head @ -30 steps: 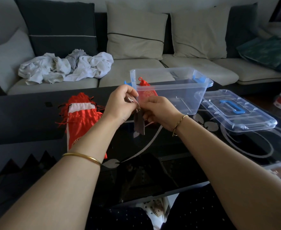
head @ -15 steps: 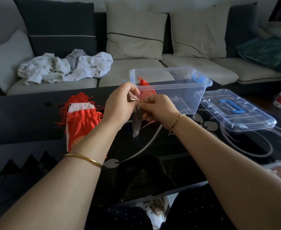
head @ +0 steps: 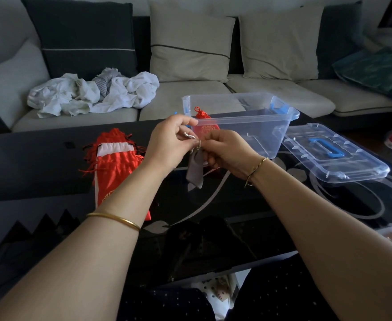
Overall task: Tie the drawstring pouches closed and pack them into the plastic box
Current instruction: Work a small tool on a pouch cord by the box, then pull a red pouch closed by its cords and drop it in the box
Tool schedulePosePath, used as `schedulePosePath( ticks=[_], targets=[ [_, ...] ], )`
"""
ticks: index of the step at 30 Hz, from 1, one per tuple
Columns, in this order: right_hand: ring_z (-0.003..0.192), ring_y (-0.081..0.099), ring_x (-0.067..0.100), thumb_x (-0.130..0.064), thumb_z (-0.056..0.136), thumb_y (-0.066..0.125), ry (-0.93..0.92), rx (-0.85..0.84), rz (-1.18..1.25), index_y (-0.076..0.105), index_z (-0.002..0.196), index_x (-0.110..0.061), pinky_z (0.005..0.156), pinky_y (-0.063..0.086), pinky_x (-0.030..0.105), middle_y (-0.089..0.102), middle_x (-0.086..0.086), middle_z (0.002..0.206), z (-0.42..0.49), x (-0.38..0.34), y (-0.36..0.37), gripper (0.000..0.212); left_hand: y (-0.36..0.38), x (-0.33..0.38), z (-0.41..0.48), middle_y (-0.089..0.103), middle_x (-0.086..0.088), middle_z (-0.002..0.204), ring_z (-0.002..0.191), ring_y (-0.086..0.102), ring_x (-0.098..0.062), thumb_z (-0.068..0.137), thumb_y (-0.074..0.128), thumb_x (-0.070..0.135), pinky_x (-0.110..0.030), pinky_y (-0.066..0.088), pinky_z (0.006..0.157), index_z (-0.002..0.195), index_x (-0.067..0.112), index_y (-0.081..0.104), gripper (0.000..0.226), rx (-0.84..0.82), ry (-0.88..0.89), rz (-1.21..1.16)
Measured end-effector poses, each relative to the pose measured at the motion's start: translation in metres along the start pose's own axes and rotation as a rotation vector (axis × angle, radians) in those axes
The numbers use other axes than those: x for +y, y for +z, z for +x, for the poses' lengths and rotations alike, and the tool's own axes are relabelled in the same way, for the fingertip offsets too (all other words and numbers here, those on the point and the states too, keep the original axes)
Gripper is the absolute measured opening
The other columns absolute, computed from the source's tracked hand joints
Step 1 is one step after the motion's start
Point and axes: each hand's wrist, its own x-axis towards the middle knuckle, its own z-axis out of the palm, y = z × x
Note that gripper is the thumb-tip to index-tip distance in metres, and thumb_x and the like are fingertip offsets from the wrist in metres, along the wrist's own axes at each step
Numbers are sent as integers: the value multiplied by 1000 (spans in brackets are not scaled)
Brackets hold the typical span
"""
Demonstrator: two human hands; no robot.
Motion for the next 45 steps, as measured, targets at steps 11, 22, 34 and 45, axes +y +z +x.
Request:
schedulePosePath(
  ticks=[11,22,34,45],
  targets=[
    [45,55,8,-8,92,46,41,64,28,57,76,-6,43,46,18,59,6,63,5,5,6,19,8,4,-1,62,-2,75,80,62,-10,78,64,-8,-27,49,90,113,23,64,46,114,-191,-151],
    [50,64,8,-7,91,50,24,24,-29,60,74,-6,48,53,18,66,7,69,3,5,5,20,12,4,3,56,9,69,75,57,-3,82,57,-8,-15,46,79,126,16,56,51,249,-156,-43],
    [61,54,9,-32,93,53,167,-94,50,59,101,-12,56,43,23,59,3,83,1,13,8,22,10,-8,8,59,3,84,79,58,-5,84,60,-1,-9,45,73,119,20,56,41,359,-141,-97],
    [68,48,27,-25,83,66,-82,293,-573,64,74,8,59,39,29,53,17,67,50,-31,-39,35,4,4,45,56,-1,91,84,63,-17,91,53,1,-32,57,77,121,7,49,31,276,-340,-357]
  ],
)
